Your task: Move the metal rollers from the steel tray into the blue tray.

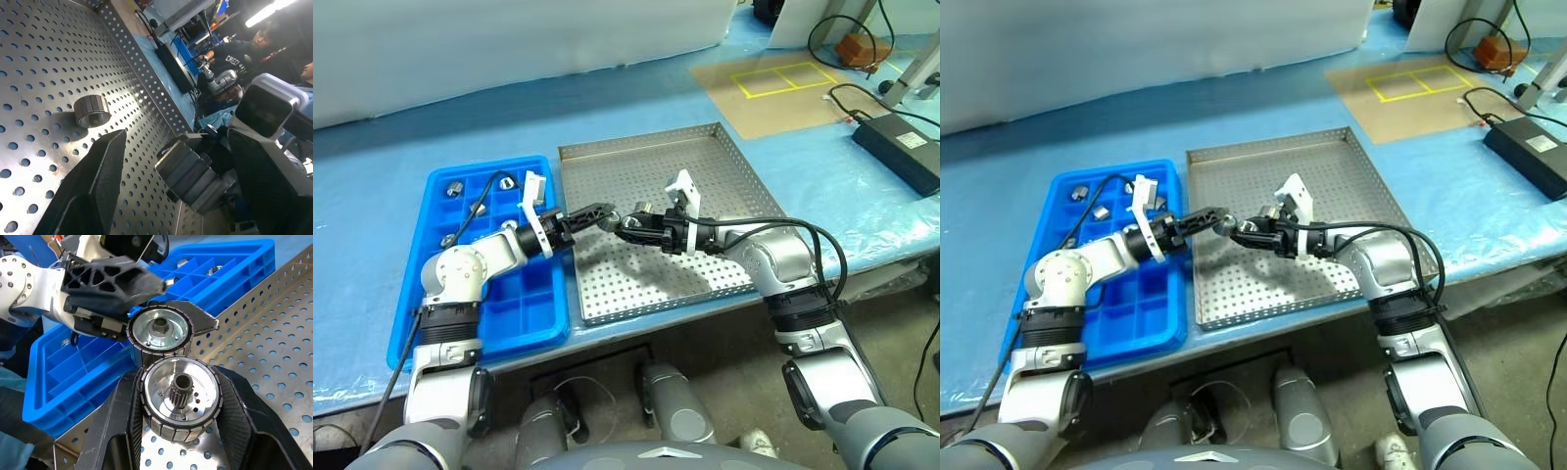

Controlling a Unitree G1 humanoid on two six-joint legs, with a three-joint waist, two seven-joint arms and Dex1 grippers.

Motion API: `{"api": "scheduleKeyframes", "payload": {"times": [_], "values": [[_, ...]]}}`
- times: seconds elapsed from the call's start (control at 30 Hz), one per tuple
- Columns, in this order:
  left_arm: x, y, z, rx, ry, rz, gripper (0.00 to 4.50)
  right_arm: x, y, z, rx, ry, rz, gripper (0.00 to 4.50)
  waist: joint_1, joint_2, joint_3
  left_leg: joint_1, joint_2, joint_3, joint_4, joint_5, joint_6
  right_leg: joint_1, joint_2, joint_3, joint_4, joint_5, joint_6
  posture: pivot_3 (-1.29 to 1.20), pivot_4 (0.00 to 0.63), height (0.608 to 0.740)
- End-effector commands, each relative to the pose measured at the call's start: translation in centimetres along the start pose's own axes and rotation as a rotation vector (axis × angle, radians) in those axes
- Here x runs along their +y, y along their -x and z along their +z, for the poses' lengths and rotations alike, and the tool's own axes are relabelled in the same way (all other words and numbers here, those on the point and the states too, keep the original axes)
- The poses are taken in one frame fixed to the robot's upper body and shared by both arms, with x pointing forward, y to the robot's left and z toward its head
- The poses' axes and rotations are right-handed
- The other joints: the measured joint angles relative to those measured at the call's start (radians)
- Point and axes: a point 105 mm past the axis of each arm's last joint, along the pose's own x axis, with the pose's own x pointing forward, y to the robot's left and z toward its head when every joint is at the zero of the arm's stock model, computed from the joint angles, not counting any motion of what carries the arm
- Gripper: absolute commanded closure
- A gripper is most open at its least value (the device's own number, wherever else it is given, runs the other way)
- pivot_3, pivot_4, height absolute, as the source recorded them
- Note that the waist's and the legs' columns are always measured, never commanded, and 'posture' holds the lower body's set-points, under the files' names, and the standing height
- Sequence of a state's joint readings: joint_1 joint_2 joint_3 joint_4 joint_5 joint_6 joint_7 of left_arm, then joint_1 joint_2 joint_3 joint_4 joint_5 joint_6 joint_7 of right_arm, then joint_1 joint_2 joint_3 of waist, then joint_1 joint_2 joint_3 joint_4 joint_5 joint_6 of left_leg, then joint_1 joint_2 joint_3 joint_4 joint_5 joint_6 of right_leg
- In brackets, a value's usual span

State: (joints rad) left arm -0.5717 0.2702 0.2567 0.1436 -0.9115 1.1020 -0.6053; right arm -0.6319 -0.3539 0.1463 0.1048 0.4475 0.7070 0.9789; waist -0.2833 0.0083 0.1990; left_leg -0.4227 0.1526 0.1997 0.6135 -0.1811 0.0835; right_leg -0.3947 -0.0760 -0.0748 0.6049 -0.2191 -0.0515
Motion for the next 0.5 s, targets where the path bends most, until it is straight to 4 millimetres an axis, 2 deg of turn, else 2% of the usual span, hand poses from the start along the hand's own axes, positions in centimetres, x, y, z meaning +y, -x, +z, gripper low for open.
{"api": "scheduleKeyframes", "payload": {"times": [0.03, 0.13, 0.23, 0.37, 0.5], "values": [[-0.7, -0.4, -0.9, 0.071, 0.023, -0.027, 1.03, 0.4, 0.0, 1.2, -0.028, 0.044, 0.021, 2.86, -0.001, 0.000, 0.000, 0.000, 0.000, 0.000, 0.000, 0.000, 0.000, 0.000, 0.000, 0.000, 0.000, 0.000, 0.000, -0.67, 0.150, 0.740], [-1.3, -0.2, -2.6, 0.186, 0.036, -0.051, 1.03, 0.5, 0.0, 1.2, -0.026, 0.044, 0.020, 2.86, -0.001, 0.000, 0.000, -0.001, 0.000, 0.000, 0.000, 0.000, 0.000, -0.001, 0.000, 0.000, 0.000, 0.000, 0.000, -0.67, 0.150, 0.740], [-1.3, 0.0, -2.8, 0.198, 0.063, -0.050, 1.03, 0.5, 0.0, 1.2, -0.025, 0.045, 0.019, 2.86, -0.001, 0.000, 0.000, -0.001, 0.000, 0.000, 0.000, 0.000, 0.000, -0.001, 0.000, 0.000, 0.000, 0.000, 0.000, -0.67, 0.150, 0.740], [0.4, 0.0, -1.9, 0.140, 0.083, 0.032, 1.03, 0.5, -0.1, 1.1, -0.025, 0.047, 0.021, 2.86, -0.001, 0.000, 0.000, 0.000, 0.000, 0.000, 0.000, 0.000, 0.000, 0.000, 0.000, 0.000, 0.000, 0.000, 0.000, -0.67, 0.150, 0.740], [0.0, 0.0, -0.3, 0.059, 0.097, 0.003, 1.03, 0.6, -0.2, 1.0, -0.021, 0.050, 0.027, 2.86, 0.000, 0.000, 0.000, -0.001, 0.000, 0.000, 0.000, 0.000, 0.000, 0.000, 0.000, 0.000, -0.001, 0.000, 0.000, -0.66, 0.150, 0.740]]}}
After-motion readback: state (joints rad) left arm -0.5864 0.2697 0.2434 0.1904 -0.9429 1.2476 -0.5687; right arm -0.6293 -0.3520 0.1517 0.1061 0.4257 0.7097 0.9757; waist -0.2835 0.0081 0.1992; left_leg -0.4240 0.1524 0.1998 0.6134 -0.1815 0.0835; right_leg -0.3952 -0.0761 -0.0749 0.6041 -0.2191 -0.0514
